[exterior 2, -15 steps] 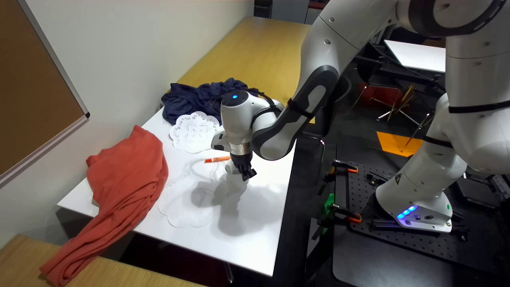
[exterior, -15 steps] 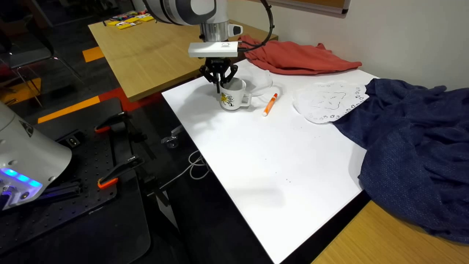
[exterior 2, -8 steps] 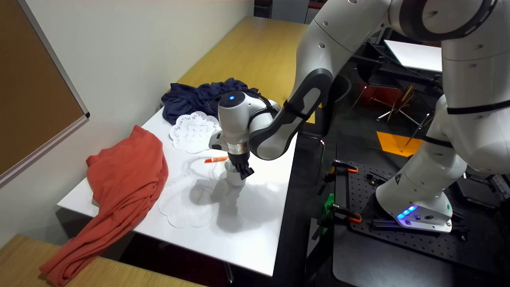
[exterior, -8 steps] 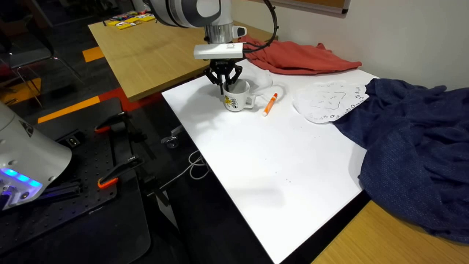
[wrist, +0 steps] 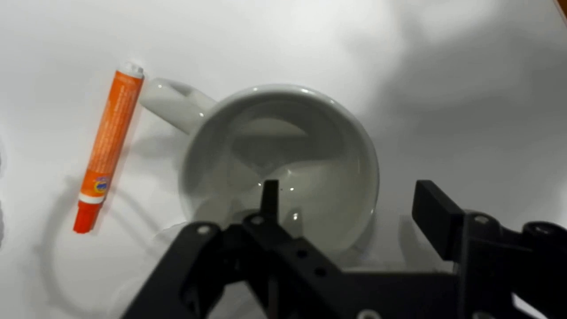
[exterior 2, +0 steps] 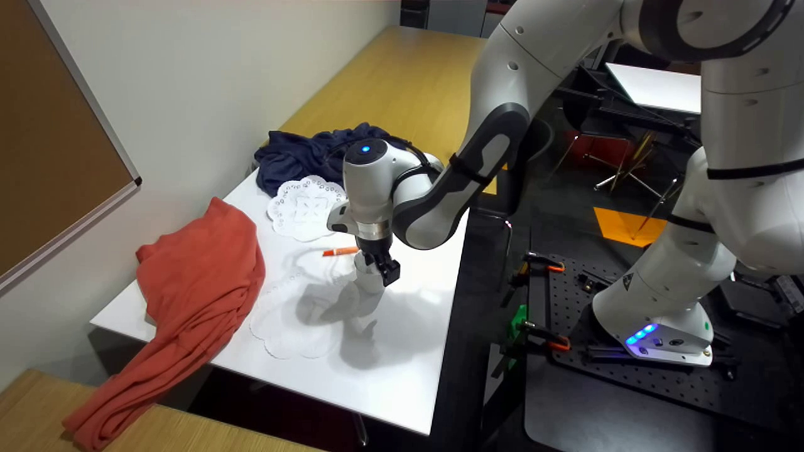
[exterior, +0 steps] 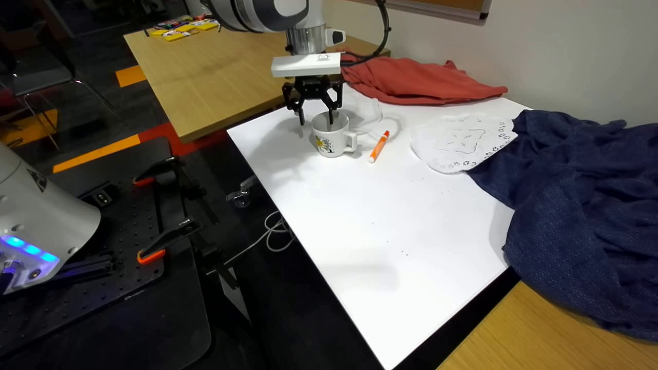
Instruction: Move the mug to the left of the marker
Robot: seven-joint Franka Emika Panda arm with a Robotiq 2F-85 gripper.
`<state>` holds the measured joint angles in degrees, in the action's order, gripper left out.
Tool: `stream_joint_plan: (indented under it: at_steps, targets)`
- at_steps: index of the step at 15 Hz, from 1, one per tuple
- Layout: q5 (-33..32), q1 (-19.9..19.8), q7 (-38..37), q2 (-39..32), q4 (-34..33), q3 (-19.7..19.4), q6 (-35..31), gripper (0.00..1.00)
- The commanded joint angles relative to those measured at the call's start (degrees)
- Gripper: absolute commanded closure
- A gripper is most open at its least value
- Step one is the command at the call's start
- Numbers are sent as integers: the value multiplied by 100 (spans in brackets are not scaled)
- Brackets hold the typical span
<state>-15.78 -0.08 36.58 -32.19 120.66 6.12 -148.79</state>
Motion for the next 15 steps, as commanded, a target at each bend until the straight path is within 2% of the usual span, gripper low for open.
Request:
stream_joint_plan:
  at_steps: [1, 12, 14, 15]
  targets:
    - [8, -39, -131, 660, 484, 42, -83, 0]
    - [797, -188, 68, 2217, 1129, 69, 243, 0]
    - [884, -178, 164, 2376, 1201, 53, 349, 0]
    - [739, -98, 22, 2021, 951, -9, 184, 0]
